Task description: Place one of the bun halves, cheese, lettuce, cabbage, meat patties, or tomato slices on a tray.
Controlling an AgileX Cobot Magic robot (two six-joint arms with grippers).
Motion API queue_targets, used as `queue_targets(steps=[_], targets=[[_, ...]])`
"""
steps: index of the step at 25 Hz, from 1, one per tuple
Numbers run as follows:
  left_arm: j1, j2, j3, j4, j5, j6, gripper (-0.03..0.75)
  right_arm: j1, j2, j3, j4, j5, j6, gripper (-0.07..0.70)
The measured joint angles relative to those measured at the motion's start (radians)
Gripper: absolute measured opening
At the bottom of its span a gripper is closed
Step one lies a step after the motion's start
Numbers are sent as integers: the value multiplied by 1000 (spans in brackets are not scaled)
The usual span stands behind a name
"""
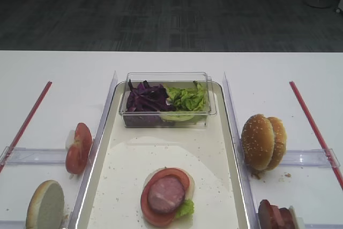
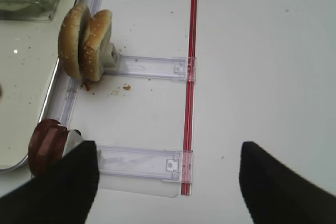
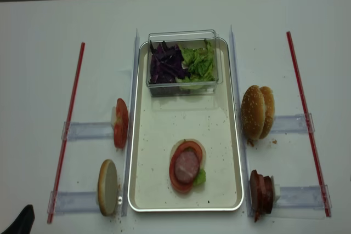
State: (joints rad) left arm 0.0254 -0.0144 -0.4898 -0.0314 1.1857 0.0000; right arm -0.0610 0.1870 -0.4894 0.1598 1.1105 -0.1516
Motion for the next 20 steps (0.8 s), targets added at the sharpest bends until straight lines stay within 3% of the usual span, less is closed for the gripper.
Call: queue_targets(steps=[10,20], targets=[[0,0,0,0,0,0,554,0,-185,0,-5,8,-2,572],[0,0,0,0,0,0,554,0,-203,0,-14,14,-2,572]])
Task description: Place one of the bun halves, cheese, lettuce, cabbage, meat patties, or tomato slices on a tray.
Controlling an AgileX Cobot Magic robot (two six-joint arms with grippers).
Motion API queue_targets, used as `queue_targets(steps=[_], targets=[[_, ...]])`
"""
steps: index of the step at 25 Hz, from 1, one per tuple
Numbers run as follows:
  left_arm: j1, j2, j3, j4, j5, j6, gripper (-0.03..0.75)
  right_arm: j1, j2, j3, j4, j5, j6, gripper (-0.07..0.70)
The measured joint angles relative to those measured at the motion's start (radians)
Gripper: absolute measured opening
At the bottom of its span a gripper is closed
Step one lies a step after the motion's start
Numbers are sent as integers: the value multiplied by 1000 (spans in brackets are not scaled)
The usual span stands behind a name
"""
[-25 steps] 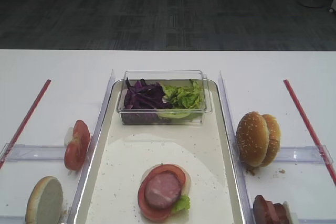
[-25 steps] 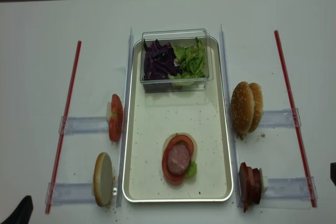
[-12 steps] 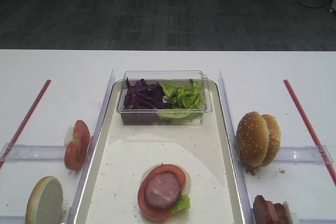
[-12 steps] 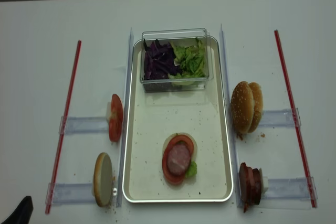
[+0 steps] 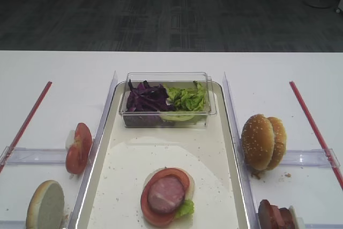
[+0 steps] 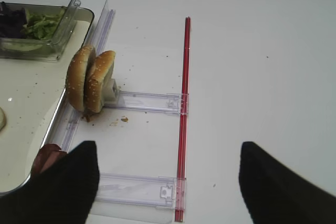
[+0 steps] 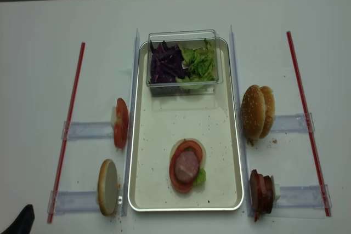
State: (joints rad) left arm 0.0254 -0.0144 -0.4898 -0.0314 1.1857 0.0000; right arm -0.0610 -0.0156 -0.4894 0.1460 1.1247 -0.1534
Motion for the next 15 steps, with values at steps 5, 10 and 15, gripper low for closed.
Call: queue_targets(steps=[5,10,15], targets=[[0,0,0,0,0,0,554,0,0,0,0,0,0,572],[0,0,0,0,0,0,554,0,0,0,0,0,0,572],[0,0,0,0,0,0,554,0,0,0,0,0,0,572]])
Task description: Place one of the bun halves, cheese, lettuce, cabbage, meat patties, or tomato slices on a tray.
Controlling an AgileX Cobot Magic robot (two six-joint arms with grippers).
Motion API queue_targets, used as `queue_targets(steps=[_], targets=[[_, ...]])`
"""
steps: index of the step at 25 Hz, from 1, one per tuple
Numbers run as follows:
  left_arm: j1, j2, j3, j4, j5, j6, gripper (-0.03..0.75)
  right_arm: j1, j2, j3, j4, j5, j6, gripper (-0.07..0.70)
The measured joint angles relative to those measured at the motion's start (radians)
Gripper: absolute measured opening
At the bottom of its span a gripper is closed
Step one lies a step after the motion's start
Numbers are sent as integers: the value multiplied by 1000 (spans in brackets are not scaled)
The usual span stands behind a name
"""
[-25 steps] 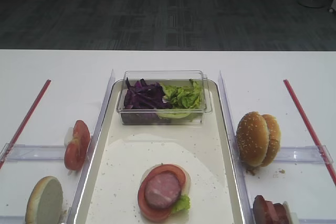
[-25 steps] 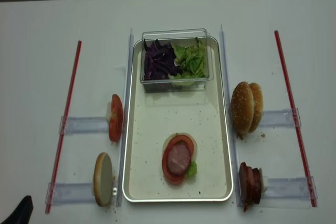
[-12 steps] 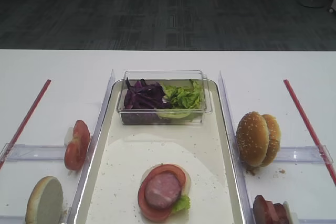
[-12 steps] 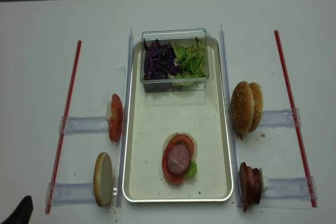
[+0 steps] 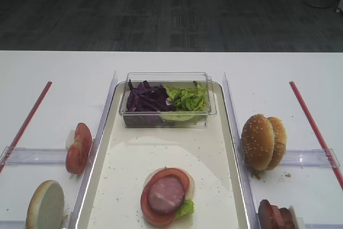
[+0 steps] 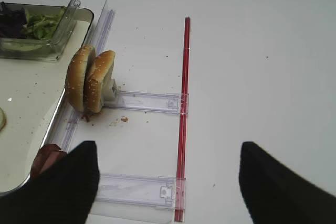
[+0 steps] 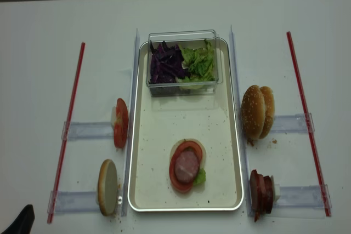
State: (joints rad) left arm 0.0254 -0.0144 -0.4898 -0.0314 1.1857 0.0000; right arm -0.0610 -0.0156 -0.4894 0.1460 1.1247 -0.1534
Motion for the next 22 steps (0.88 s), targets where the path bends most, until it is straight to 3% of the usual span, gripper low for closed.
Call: queue_targets(steps=[22], targets=[[0,0,0,0,0,0,554,0,0,0,-1,0,0,572]])
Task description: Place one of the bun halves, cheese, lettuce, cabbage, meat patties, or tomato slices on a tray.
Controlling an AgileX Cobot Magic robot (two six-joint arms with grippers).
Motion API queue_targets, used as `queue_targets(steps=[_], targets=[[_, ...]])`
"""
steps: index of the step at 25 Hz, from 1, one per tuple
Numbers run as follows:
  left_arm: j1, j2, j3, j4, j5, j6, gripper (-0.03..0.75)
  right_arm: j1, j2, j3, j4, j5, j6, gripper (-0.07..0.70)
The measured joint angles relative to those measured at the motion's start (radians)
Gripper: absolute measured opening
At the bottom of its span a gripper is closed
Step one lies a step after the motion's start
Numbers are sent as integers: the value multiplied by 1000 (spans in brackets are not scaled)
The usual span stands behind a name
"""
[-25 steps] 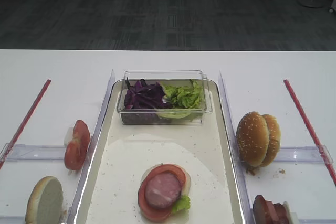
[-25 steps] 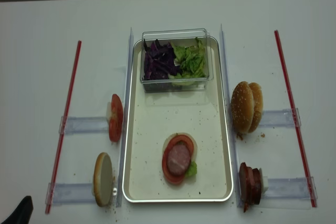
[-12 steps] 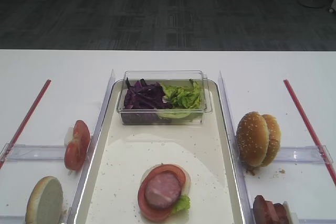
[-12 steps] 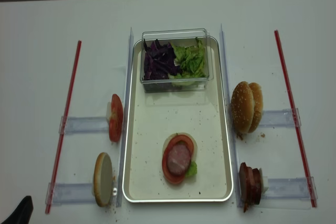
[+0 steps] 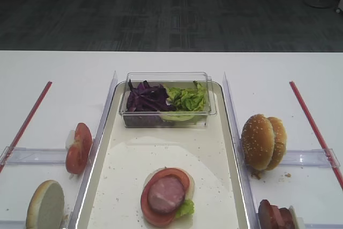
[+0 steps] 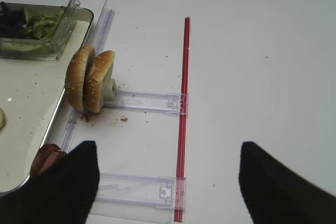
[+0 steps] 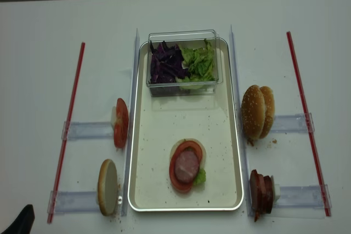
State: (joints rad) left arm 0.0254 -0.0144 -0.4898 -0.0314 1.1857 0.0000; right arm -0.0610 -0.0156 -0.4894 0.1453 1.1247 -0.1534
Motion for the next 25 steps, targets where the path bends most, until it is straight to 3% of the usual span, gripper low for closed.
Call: queue_targets(steps=[25], targets=[[0,0,0,0,0,0,554,0,0,0,-2,0,2,572]])
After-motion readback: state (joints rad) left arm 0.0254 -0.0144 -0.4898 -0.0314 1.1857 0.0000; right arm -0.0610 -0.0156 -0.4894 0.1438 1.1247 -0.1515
